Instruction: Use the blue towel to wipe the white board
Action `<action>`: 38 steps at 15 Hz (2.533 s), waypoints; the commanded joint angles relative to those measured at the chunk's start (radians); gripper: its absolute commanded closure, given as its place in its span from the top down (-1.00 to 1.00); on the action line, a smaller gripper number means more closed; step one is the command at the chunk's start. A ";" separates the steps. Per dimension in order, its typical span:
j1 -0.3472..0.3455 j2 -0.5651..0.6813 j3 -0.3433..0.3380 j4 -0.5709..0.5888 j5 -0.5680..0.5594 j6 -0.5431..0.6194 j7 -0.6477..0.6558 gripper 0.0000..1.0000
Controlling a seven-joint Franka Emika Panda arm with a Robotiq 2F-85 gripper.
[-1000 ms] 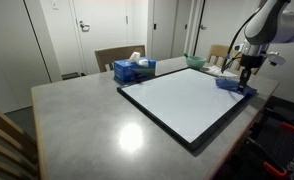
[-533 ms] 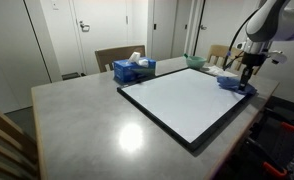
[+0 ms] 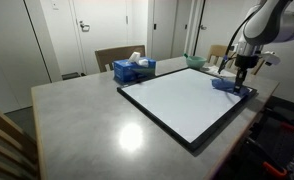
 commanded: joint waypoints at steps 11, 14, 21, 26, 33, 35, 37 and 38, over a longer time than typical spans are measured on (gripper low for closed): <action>0.144 -0.036 0.128 -0.026 -0.043 -0.125 0.201 -0.94; 0.172 -0.028 0.168 -0.019 -0.028 -0.141 0.204 -0.94; 0.224 -0.019 0.243 -0.011 0.015 -0.141 0.200 -0.94; 0.229 -0.030 0.234 -0.010 -0.003 -0.129 0.201 -0.75; 0.264 -0.010 0.270 0.010 0.018 -0.146 0.232 -0.94; 0.292 -0.015 0.289 0.014 0.018 -0.155 0.275 -0.94; 0.315 -0.020 0.316 0.018 0.038 -0.164 0.303 -0.94; 0.326 -0.020 0.330 0.022 0.052 -0.167 0.313 -0.94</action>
